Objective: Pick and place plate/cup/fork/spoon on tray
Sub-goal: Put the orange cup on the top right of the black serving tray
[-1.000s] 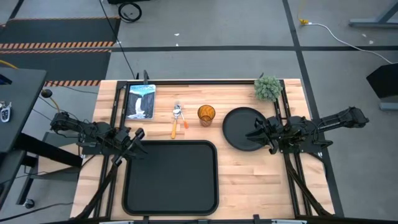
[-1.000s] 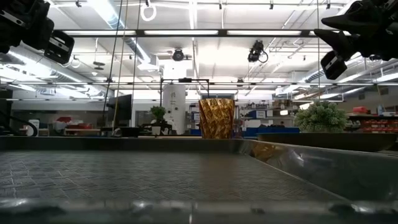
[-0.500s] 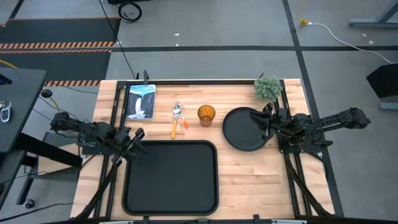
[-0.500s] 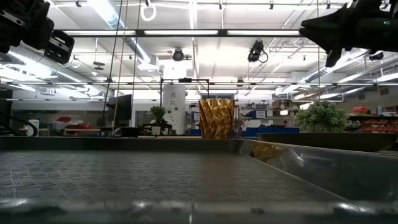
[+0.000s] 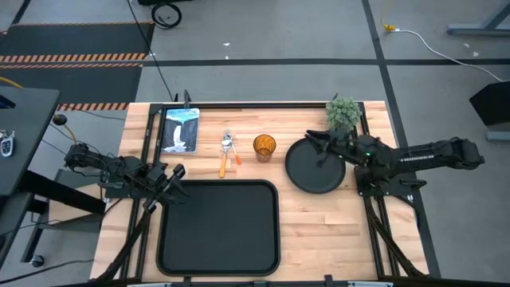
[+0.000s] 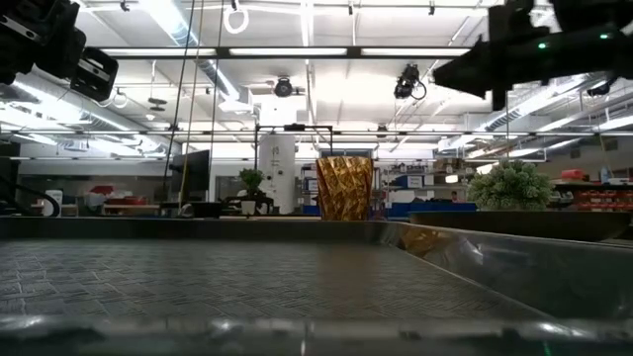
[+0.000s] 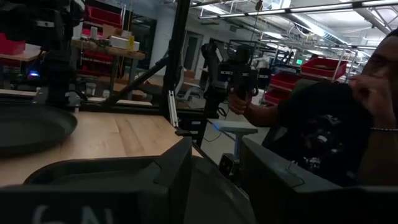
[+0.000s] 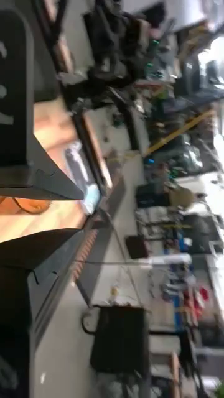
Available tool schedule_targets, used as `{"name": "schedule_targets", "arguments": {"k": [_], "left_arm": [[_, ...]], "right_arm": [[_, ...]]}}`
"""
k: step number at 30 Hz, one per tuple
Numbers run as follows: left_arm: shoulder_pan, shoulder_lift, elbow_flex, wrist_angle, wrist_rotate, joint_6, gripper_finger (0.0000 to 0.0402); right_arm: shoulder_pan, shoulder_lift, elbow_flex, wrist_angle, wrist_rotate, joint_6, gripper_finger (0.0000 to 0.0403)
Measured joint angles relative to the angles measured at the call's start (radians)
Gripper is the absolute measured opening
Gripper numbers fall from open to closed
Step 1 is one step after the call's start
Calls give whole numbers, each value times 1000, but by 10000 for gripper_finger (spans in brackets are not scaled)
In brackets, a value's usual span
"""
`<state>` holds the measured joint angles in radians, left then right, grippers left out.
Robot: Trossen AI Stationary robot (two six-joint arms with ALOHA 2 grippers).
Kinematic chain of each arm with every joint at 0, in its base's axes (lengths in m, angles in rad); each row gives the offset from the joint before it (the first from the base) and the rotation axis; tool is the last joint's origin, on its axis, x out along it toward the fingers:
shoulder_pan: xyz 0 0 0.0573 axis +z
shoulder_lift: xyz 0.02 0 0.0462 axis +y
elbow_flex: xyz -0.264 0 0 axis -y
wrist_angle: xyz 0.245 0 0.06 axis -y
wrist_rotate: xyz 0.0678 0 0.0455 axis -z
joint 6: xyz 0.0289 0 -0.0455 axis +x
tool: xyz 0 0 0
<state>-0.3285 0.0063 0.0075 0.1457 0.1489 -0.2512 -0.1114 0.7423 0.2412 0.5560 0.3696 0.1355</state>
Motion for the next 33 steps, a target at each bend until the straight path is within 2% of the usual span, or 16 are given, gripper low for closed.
{"name": "schedule_targets", "arguments": {"k": [4,10,15,21,33], "left_arm": [[0,0,0,0,0,0,142],[0,0,0,0,0,0,142],[0,0,0,-1,0,0,142],[0,0,0,-1,0,0,142],[0,0,0,-1,0,0,142]], "right_arm": [[-37,112,88,-65,-104,21,91],[-71,279,249,-306,-173,12,91],[-77,412,395,-472,-224,-72,98],[-74,560,581,-692,-260,-181,132],[-35,723,789,-857,-288,-361,199]]}}
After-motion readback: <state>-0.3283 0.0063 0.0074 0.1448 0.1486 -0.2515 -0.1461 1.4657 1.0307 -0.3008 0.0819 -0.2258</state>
